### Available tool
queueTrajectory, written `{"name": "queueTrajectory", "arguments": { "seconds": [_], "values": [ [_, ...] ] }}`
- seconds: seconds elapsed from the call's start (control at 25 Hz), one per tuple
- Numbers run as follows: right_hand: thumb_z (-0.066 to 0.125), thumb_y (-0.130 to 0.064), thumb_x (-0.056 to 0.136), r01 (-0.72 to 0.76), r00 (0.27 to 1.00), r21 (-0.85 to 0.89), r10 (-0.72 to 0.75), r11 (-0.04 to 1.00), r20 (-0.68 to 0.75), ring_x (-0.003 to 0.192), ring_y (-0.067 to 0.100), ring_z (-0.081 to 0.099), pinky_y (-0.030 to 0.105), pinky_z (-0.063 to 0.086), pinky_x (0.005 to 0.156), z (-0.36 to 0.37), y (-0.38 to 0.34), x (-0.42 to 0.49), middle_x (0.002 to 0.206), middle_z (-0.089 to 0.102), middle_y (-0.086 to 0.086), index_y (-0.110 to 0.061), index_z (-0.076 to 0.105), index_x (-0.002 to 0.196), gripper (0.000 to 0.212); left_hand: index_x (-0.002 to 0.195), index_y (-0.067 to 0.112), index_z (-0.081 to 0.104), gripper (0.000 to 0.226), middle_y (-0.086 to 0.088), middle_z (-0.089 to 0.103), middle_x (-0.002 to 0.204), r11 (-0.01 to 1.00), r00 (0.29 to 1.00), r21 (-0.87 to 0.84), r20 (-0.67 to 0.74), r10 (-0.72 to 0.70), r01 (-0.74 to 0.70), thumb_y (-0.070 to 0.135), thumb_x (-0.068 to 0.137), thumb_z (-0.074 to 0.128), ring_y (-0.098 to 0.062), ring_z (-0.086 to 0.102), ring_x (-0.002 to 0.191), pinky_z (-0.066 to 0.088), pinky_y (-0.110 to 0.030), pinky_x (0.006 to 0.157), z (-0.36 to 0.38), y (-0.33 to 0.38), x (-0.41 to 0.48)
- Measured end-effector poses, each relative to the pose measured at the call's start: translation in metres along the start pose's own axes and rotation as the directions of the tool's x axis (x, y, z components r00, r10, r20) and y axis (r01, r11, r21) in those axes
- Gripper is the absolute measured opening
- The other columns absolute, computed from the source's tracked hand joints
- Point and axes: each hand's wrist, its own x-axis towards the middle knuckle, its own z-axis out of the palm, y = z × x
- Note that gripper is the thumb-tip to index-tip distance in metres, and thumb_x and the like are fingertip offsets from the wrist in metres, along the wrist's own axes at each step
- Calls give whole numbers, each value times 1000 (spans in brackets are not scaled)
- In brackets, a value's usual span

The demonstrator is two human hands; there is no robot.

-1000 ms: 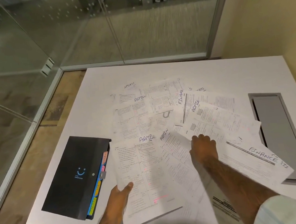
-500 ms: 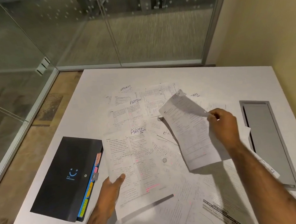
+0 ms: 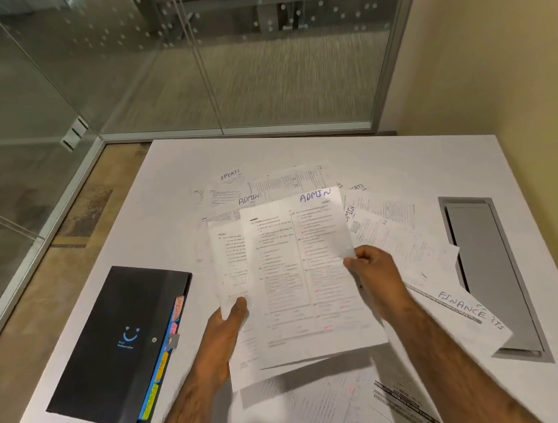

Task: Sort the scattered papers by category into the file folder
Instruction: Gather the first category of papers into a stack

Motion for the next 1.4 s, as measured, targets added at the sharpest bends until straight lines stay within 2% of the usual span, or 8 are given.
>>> {"name": "queueTrajectory", "arguments": {
  "seconds": [0.12, 0.24, 0.4, 0.6, 0.72, 0.88, 1.04, 1.4],
  "values": [
    [63, 7, 87, -58, 997, 21, 57, 998, 48, 89, 39, 71, 52, 57, 88, 8, 22, 0, 94, 71, 25, 4, 62, 85, 3, 129, 17, 67, 84, -6, 75, 123, 999, 998, 20, 51, 48, -49, 54, 58, 93, -30, 71, 113, 51, -53, 104, 1, 5, 2],
    [66, 5, 89, -138, 980, 165, 111, 977, 163, 100, 30, 74, 43, 61, 88, 11, 23, -6, 110, 75, 18, -3, 64, 116, 28, 126, 14, 68, 40, -7, 76, 120, 998, 997, 32, 53, 50, -52, 19, 88, 76, -29, 72, 112, 51, -51, 105, 7, 9, 2],
    [65, 6, 90, -145, 927, 41, 122, 989, 354, 106, 28, 73, 39, 59, 92, 11, 14, -15, 113, 76, 12, -3, 69, 121, 33, 121, 22, 70, 30, 2, 77, 117, 980, 986, 138, 106, 128, -142, 9, 95, 68, -19, 72, 111, 59, -30, 93, 13, 18, -5],
    [70, 0, 87, 135, 980, -51, -125, 990, 158, 96, 20, 75, 34, 60, 87, 16, 8, -27, 104, 79, 4, -12, 76, 109, 25, 103, 33, 69, 21, 18, 79, 93, 929, 951, 220, -23, 309, -296, 20, 88, 76, -8, 73, 96, 57, -18, 79, 21, 21, -4],
    [70, -3, 90, 252, 964, -135, -236, 958, 125, 96, 11, 73, 25, 58, 86, 12, 12, -30, 100, 78, -4, -21, 77, 101, 22, 91, 33, 65, 25, 14, 73, 80, 943, 952, 207, -107, 285, -259, 47, 78, 81, -13, 67, 87, 51, -29, 81, 28, 19, -3],
    [69, -4, 89, 215, 974, -178, -196, 960, 117, 98, 7, 71, 22, 56, 87, 1, 28, -34, 107, 76, -6, -24, 70, 113, 32, 110, 35, 69, 29, 17, 77, 104, 926, 941, 191, -19, 337, -327, 15, 90, 75, 0, 70, 100, 52, -26, 96, 42, 7, 1],
    [64, -6, 93, 170, 985, -228, -161, 959, 58, 89, 5, 68, 12, 51, 73, -6, 41, -37, 101, 72, -9, -22, 68, 115, 28, 108, 38, 67, 33, 21, 75, 105, 903, 928, 231, -1, 372, -362, 9, 94, 70, 7, 67, 101, 49, -27, 97, 51, -7, 7],
    [66, -9, 94, 137, 990, -315, -120, 939, 73, 96, 2, 66, 13, 52, 80, -16, 48, -37, 111, 71, -5, -19, 64, 125, 33, 117, 27, 62, 32, 17, 69, 109, 917, 950, 277, -35, 310, -289, 7, 94, 70, -4, 65, 104, 47, -22, 92, 52, -30, 7]
  ]
}}
